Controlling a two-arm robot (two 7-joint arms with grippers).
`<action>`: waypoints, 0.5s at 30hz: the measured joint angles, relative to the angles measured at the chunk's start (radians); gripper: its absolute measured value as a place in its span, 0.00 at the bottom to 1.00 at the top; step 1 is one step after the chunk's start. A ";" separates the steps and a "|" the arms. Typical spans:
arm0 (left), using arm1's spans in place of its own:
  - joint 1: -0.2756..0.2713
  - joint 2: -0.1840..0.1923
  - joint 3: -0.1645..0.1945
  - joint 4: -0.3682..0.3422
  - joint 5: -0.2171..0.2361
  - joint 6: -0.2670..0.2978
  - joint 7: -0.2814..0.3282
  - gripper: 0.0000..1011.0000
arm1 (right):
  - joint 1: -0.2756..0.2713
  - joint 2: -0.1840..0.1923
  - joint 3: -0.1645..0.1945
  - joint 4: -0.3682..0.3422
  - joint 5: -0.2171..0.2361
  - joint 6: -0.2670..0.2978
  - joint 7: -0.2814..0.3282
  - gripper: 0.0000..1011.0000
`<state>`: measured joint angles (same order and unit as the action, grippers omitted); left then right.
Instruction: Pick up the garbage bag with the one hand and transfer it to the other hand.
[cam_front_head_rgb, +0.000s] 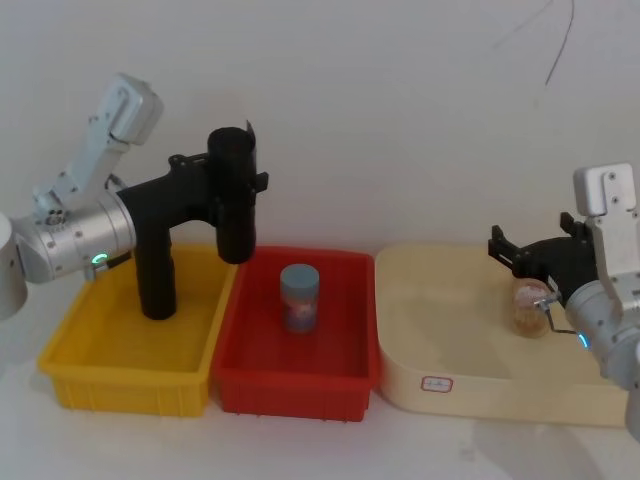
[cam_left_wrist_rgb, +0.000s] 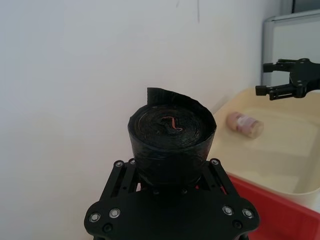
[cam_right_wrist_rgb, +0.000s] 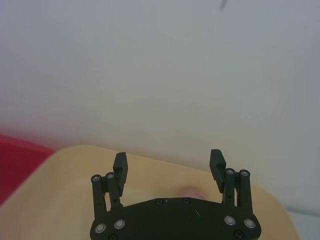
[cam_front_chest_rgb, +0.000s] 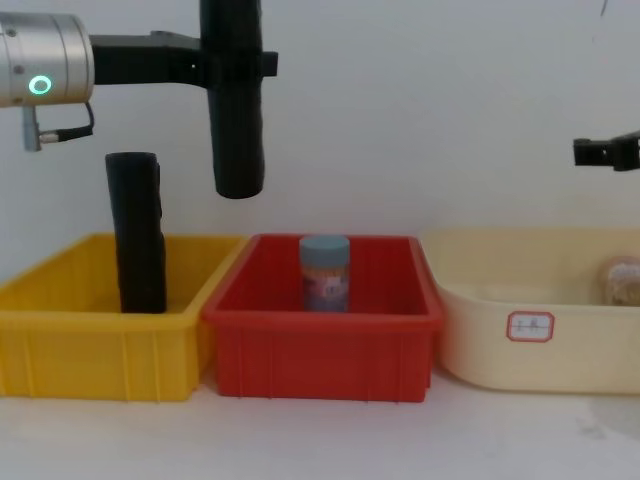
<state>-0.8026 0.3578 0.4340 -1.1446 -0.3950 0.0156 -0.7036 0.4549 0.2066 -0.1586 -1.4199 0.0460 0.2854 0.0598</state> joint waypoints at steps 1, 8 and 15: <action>-0.005 -0.004 0.002 0.006 -0.004 -0.002 -0.008 0.44 | -0.007 0.005 -0.001 -0.017 0.006 0.000 0.017 0.99; -0.023 -0.016 0.013 0.028 -0.023 -0.008 -0.036 0.44 | -0.029 0.028 -0.008 -0.074 0.040 0.000 0.102 0.99; -0.035 -0.025 0.022 0.043 -0.038 -0.008 -0.054 0.44 | -0.041 0.051 -0.023 -0.117 0.076 0.004 0.185 0.99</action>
<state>-0.8381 0.3324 0.4559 -1.1018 -0.4329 0.0075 -0.7576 0.4140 0.2574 -0.1815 -1.5365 0.1219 0.2894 0.2446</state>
